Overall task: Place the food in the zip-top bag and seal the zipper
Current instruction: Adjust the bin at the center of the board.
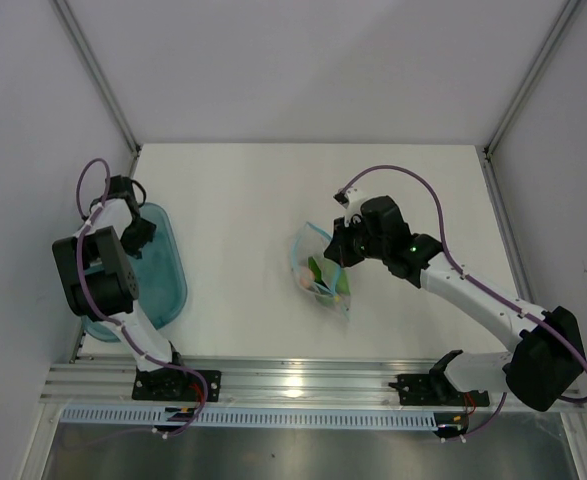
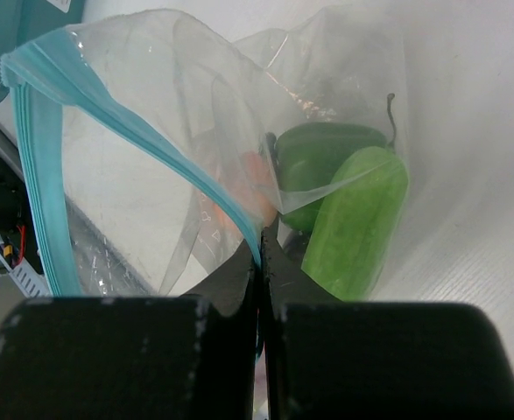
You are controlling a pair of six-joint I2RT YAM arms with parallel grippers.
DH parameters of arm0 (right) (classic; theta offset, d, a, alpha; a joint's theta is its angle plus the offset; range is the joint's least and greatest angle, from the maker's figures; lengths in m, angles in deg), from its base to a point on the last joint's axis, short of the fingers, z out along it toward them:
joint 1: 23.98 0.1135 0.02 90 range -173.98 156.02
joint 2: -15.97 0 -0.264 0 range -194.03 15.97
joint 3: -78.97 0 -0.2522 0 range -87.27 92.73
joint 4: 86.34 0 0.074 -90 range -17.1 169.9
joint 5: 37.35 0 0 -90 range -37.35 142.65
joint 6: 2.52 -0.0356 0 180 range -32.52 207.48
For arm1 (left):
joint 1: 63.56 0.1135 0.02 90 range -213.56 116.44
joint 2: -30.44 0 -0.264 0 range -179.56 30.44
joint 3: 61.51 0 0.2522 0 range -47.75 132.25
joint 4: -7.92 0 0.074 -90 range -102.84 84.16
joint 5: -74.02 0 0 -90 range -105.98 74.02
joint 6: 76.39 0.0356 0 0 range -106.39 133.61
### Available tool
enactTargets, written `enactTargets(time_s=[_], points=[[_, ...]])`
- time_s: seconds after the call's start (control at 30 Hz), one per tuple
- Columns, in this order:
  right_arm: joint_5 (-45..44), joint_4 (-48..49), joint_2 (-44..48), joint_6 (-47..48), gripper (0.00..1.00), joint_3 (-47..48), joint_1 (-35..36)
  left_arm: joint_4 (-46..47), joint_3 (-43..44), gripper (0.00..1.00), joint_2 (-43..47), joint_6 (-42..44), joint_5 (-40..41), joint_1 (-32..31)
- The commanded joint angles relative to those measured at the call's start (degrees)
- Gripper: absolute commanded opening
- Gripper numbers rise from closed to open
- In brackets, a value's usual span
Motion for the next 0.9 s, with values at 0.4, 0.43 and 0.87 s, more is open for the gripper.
enactTargets(time_s=[0.4, 0.43, 0.87], points=[[0.97, -4.23, 1.16, -1.60, 0.00, 3.98, 1.26, 2.84, -8.64, 0.58, 9.34, -1.50, -6.24, -7.42], [0.53, -4.58, 1.33, -1.69, 0.00, 4.33, 1.79, 3.10, -8.55, 0.58, 7.76, -1.50, -6.86, -8.47], [-4.49, -7.31, 2.48, -2.48, 0.00, 4.69, 5.31, 7.85, -15.75, 0.54, 12.22, -1.68, -12.49, -17.36]])
